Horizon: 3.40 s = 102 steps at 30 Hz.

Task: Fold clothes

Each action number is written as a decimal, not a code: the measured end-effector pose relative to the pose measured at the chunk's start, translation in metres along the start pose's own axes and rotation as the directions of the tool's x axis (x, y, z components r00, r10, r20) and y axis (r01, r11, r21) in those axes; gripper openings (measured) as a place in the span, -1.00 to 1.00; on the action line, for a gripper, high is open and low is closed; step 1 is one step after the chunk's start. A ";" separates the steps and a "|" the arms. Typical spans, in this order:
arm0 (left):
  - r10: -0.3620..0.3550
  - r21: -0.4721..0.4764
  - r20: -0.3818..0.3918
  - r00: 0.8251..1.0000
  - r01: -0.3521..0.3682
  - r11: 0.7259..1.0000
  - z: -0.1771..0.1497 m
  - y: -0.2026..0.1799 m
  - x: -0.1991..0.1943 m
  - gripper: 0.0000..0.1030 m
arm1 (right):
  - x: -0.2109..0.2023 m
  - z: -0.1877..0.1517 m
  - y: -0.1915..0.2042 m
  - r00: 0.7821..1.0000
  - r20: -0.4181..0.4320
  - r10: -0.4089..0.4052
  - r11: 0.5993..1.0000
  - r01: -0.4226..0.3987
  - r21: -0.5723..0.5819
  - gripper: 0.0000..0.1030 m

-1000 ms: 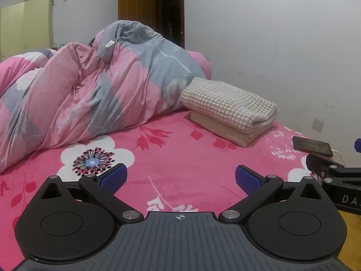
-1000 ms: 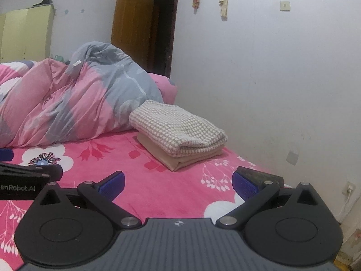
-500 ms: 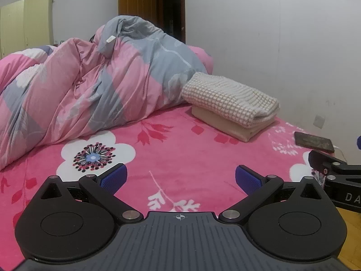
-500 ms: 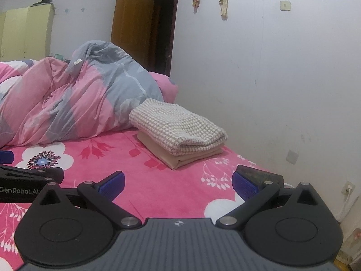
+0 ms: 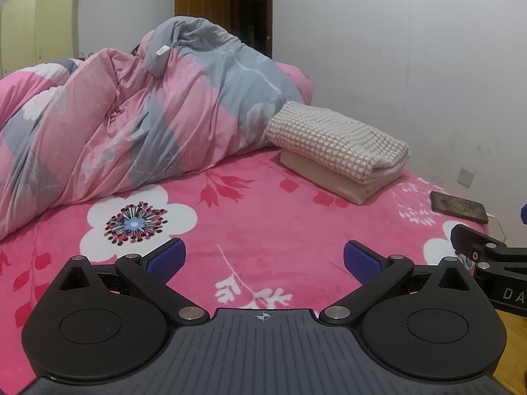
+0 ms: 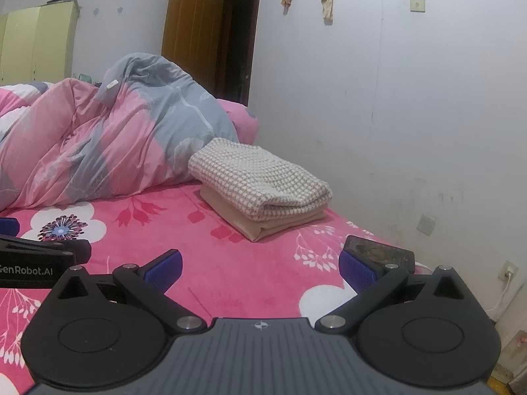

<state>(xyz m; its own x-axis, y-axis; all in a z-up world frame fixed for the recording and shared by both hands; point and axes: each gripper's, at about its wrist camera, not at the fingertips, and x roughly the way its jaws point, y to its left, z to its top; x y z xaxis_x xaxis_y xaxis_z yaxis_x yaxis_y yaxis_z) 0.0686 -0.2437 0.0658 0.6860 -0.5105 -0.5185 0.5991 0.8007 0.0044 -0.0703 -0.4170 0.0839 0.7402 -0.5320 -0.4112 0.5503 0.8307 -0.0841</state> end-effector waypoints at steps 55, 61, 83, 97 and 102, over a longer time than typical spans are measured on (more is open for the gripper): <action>-0.046 -0.015 -0.039 0.998 0.046 0.999 -0.008 -0.009 0.006 1.00 | -0.005 -0.007 0.001 0.999 -0.036 -0.022 0.999 0.023 0.031 1.00; -0.049 -0.008 -0.042 0.998 0.049 0.999 -0.009 -0.010 0.006 1.00 | -0.004 -0.006 0.000 0.999 -0.038 -0.022 0.999 0.024 0.036 1.00; -0.052 -0.011 -0.046 0.998 0.052 0.999 -0.008 -0.010 0.007 1.00 | -0.005 -0.006 -0.001 0.999 -0.041 -0.025 0.999 0.026 0.046 1.00; -0.051 -0.016 -0.056 0.997 0.050 0.999 -0.010 -0.010 0.009 1.00 | -0.004 -0.007 -0.002 0.999 -0.044 -0.024 0.998 0.026 0.050 1.00; -0.051 -0.014 -0.059 0.997 0.050 0.999 -0.011 -0.010 0.009 1.00 | -0.004 -0.007 -0.002 0.999 -0.046 -0.025 0.998 0.027 0.052 1.00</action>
<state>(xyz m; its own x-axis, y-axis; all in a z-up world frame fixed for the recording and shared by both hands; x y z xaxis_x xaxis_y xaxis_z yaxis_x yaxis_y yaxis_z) 0.0644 -0.2534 0.0515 0.6290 -0.5312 -0.5676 0.6271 0.7783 -0.0334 -0.0768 -0.4152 0.0789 0.7078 -0.5443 -0.4503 0.5894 0.8064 -0.0483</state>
